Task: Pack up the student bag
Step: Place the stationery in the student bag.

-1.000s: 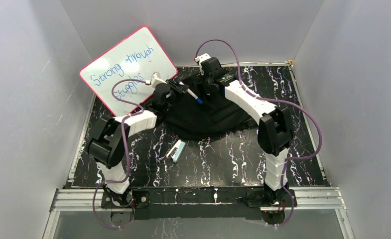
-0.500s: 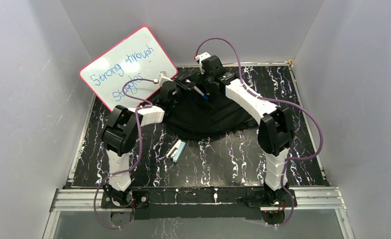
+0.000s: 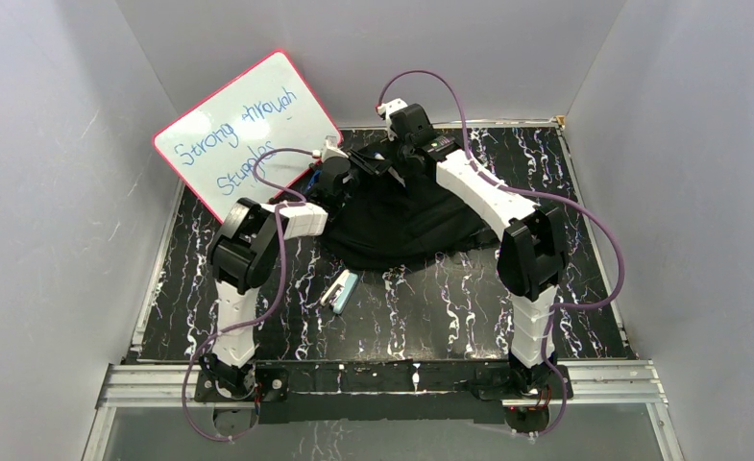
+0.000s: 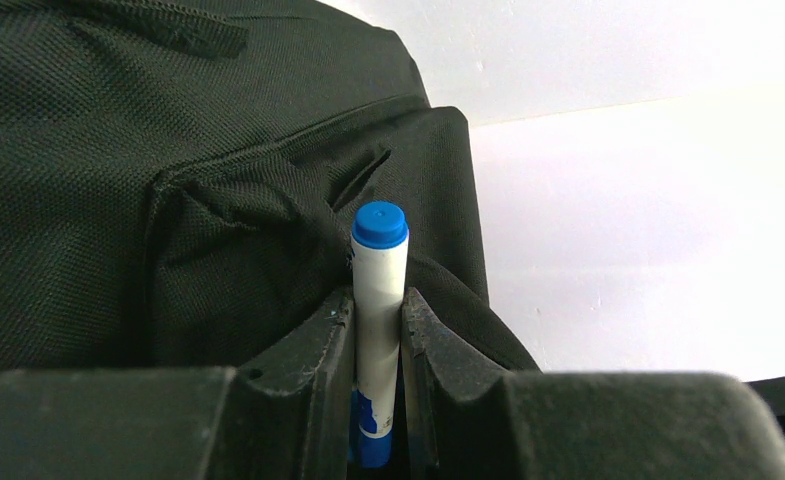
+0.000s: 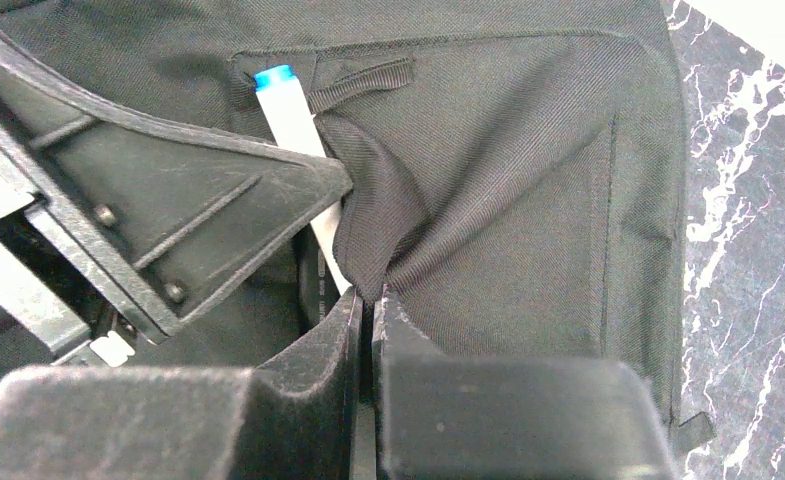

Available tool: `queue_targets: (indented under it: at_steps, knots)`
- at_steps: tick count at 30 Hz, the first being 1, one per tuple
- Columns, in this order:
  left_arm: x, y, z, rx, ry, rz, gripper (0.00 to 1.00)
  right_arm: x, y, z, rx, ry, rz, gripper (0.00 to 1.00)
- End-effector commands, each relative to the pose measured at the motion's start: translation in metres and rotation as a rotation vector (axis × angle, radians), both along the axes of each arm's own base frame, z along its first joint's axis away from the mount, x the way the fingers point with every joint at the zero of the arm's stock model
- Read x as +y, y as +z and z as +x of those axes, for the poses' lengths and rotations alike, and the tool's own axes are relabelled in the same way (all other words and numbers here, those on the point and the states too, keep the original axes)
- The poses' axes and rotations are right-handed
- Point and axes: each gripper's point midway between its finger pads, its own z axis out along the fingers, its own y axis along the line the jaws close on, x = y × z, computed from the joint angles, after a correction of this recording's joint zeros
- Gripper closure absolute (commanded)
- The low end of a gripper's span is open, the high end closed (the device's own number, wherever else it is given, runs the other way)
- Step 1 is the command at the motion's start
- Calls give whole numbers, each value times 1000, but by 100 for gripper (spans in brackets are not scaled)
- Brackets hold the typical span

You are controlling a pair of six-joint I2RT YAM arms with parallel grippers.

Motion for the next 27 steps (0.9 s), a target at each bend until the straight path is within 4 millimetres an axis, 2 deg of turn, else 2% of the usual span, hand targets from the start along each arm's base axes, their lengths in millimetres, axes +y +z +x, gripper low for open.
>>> queue_targets:
  at_steps: [1, 6, 13, 17, 23, 27]
  knots:
    - [-22, 24, -5, -52, -68, -40, 100, 19, 78, 4, -148, 32, 149, 100]
    - [-29, 24, -12, -49, -89, -44, 100, 15, 76, 8, -153, 11, 135, 100]
    - [-16, 19, -29, -26, -64, -35, 100, -2, 71, 19, -141, -118, 115, 100]
    - [-15, 13, -34, -15, -72, -29, 100, -3, 71, 21, -136, -141, 128, 100]
    - [-22, 11, -33, -16, -96, -33, 100, -3, 74, 20, -134, -134, 140, 100]
    - [-35, 15, -28, -35, -141, -42, 100, 2, 72, 18, -123, -103, 151, 100]
